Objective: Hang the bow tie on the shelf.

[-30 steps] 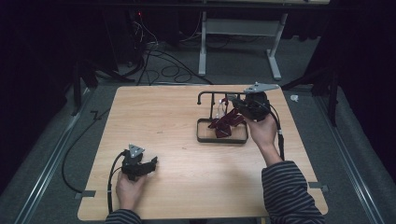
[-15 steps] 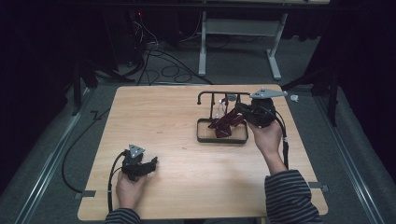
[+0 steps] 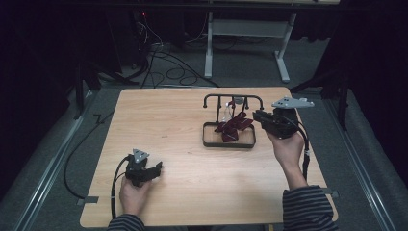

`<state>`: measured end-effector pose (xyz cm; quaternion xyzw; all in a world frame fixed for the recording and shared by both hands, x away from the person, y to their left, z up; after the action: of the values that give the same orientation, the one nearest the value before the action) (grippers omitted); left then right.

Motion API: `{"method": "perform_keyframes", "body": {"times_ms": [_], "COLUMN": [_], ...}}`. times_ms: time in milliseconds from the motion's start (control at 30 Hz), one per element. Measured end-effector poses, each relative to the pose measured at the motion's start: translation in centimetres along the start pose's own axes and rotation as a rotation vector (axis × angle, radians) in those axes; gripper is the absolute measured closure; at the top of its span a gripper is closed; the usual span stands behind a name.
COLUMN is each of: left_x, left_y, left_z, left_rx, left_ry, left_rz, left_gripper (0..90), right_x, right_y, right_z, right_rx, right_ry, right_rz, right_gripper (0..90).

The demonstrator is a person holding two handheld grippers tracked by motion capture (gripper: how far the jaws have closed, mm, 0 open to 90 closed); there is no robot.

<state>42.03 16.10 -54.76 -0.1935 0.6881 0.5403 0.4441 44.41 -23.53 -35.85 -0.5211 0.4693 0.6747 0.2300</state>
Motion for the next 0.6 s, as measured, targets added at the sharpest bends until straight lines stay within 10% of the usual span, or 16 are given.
{"method": "perform_keyframes", "body": {"times_ms": [600], "left_x": [0.0], "left_y": [0.0], "left_z": [0.0], "left_rx": [0.002], "left_ry": [0.001], "left_rz": [0.001], "left_gripper": [30.2], "right_x": [1.8], "right_y": [2.2], "right_z": [-0.6], "right_rx": [0.024], "right_ry": [-0.046], "right_rz": [-0.029], "right_gripper": [78.5]}}
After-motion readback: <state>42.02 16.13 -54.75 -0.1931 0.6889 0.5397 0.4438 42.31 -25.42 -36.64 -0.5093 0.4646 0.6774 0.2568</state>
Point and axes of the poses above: each handheld gripper's, and its own axes: y roughly backward along the jaws, x roughly out of its underside, z roughly to its left, the point moved 6 cm from there along -y, roughly forward along the jaws, and after that the axes turned 7 degrees about -z, right-handed, at the moved point
